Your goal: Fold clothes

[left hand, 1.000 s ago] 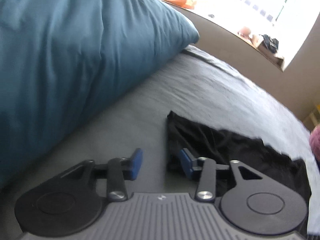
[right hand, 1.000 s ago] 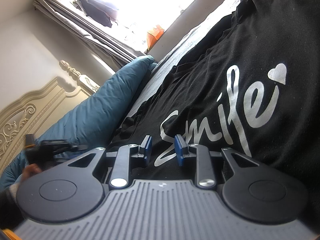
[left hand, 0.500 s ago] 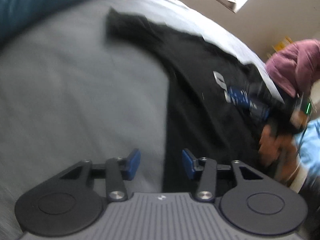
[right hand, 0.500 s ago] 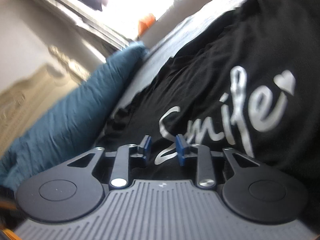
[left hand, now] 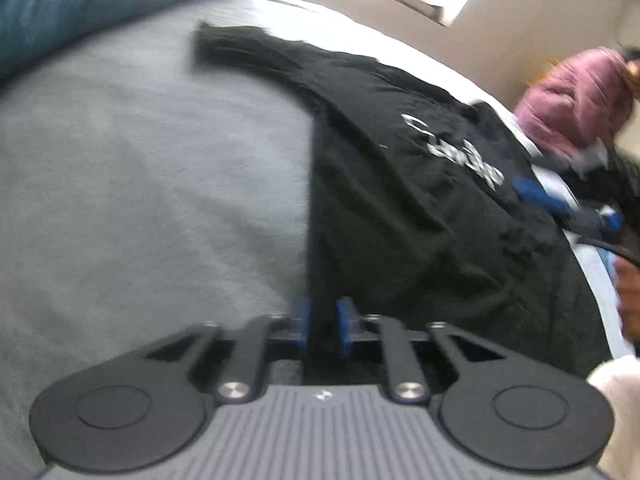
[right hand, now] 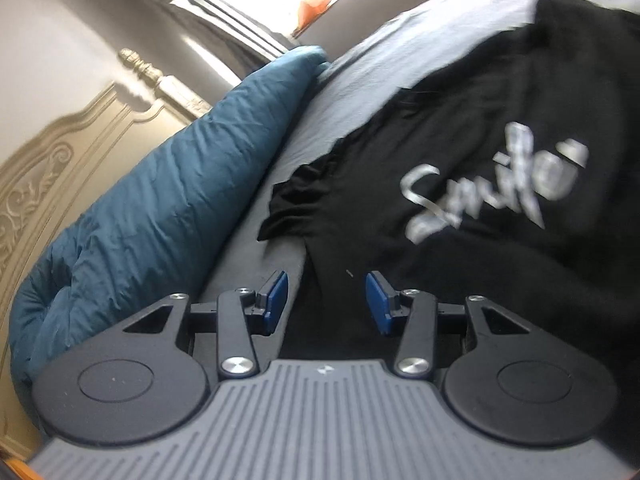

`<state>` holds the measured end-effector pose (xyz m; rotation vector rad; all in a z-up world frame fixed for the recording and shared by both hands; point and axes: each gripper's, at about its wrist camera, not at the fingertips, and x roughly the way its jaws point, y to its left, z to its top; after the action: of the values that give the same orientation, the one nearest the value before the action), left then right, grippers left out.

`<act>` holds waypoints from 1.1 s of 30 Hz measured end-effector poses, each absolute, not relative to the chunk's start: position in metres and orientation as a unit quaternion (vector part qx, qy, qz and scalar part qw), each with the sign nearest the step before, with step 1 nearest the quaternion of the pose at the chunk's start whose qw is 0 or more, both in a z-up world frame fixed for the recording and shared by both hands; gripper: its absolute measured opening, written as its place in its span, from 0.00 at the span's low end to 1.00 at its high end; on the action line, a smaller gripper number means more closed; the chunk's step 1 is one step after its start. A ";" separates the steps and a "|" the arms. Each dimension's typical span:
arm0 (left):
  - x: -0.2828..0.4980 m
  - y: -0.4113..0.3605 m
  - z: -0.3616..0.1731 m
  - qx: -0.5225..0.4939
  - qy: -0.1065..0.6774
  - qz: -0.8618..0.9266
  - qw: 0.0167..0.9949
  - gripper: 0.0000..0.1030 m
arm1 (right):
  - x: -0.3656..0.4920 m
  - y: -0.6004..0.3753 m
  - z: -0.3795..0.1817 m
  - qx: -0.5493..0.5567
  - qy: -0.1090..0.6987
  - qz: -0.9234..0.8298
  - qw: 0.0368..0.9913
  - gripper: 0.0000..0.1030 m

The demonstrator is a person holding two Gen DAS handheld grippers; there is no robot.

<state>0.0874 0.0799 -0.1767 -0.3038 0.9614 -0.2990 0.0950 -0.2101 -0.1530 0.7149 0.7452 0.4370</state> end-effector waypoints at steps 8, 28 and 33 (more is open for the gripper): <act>0.065 0.121 -0.168 -0.330 0.471 -0.090 0.813 0.02 | 0.065 -0.247 -0.165 0.398 0.334 0.154 0.841 0.43; 0.010 0.094 -0.172 -0.213 0.487 -0.037 0.846 0.18 | 0.022 -0.315 -0.160 0.568 0.255 0.154 0.767 0.49; -0.002 0.105 -0.165 -0.270 0.498 -0.014 0.824 0.03 | -0.005 -0.343 -0.157 0.588 0.228 0.121 0.766 0.50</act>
<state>-0.0021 0.1047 -0.1646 -0.5736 1.0585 -0.0300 -0.0047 -0.3427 -0.1569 1.2780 0.4962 0.2635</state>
